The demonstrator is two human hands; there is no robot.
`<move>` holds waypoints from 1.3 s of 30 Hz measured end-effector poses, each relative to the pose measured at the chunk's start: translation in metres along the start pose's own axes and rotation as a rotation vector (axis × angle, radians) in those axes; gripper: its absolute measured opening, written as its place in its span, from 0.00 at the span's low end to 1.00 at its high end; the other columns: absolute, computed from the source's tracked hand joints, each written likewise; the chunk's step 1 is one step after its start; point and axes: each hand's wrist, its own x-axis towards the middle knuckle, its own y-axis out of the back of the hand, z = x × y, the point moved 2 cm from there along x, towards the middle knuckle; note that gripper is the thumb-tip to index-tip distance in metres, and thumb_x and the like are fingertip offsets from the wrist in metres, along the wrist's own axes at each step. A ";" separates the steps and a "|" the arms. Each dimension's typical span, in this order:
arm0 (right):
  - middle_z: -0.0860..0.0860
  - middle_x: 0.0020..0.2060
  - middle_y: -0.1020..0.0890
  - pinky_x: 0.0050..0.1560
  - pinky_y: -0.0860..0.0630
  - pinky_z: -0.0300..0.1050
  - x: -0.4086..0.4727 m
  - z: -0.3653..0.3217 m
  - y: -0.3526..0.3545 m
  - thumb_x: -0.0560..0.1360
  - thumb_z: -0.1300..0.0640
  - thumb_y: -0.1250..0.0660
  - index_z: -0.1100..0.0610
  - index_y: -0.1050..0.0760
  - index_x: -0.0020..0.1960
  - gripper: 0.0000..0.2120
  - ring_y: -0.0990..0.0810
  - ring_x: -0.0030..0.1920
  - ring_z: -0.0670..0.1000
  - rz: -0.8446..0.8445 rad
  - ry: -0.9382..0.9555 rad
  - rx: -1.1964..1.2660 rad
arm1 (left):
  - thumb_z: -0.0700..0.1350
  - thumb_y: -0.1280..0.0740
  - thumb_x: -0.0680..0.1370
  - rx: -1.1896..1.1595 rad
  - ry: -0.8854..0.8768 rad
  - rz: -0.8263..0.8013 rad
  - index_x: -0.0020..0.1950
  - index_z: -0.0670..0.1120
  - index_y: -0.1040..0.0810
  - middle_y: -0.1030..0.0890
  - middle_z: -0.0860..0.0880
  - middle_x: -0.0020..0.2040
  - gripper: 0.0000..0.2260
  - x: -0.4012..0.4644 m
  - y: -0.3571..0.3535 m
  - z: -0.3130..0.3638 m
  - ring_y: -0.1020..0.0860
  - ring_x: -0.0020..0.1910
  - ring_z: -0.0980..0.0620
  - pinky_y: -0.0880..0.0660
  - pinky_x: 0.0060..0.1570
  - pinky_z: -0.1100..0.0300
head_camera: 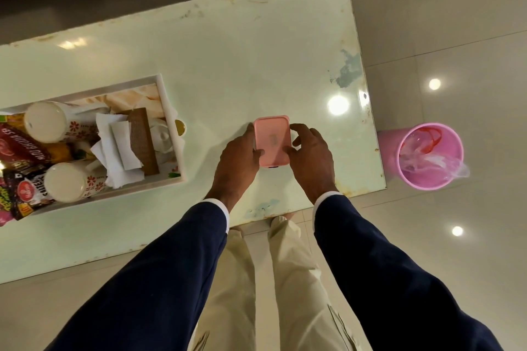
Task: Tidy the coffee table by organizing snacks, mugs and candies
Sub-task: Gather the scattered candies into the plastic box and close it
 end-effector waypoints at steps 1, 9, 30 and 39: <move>0.49 0.56 0.21 0.44 0.25 0.43 0.000 0.001 0.001 0.79 0.57 0.33 0.48 0.29 0.71 0.21 0.21 0.47 0.48 -0.007 0.008 0.015 | 0.41 0.33 0.82 -0.002 0.003 -0.022 0.80 0.45 0.37 0.16 0.43 0.60 0.27 -0.001 -0.001 0.000 0.16 0.56 0.42 0.18 0.57 0.47; 0.53 0.59 0.27 0.44 0.17 0.52 -0.005 0.003 0.000 0.77 0.68 0.34 0.47 0.48 0.82 0.40 0.20 0.46 0.55 -0.103 0.182 -0.196 | 0.44 0.31 0.81 0.232 -0.088 0.038 0.84 0.48 0.59 0.15 0.48 0.49 0.42 -0.009 -0.005 0.000 0.18 0.40 0.52 0.20 0.42 0.59; 0.55 0.52 0.20 0.34 0.29 0.47 0.005 -0.001 0.014 0.78 0.61 0.33 0.54 0.64 0.82 0.46 0.23 0.40 0.55 -0.286 0.421 -0.618 | 0.59 0.25 0.74 0.727 -0.185 -0.018 0.82 0.47 0.62 0.14 0.47 0.44 0.54 0.003 -0.005 -0.001 0.17 0.40 0.48 0.26 0.59 0.45; 0.51 0.57 0.24 0.50 0.18 0.52 0.019 0.020 0.009 0.73 0.57 0.24 0.38 0.50 0.79 0.47 0.19 0.50 0.52 -0.313 0.183 -0.051 | 0.44 0.21 0.73 -0.238 -0.053 -0.173 0.79 0.58 0.42 0.30 0.48 0.71 0.41 0.016 -0.007 -0.020 0.23 0.60 0.49 0.19 0.53 0.52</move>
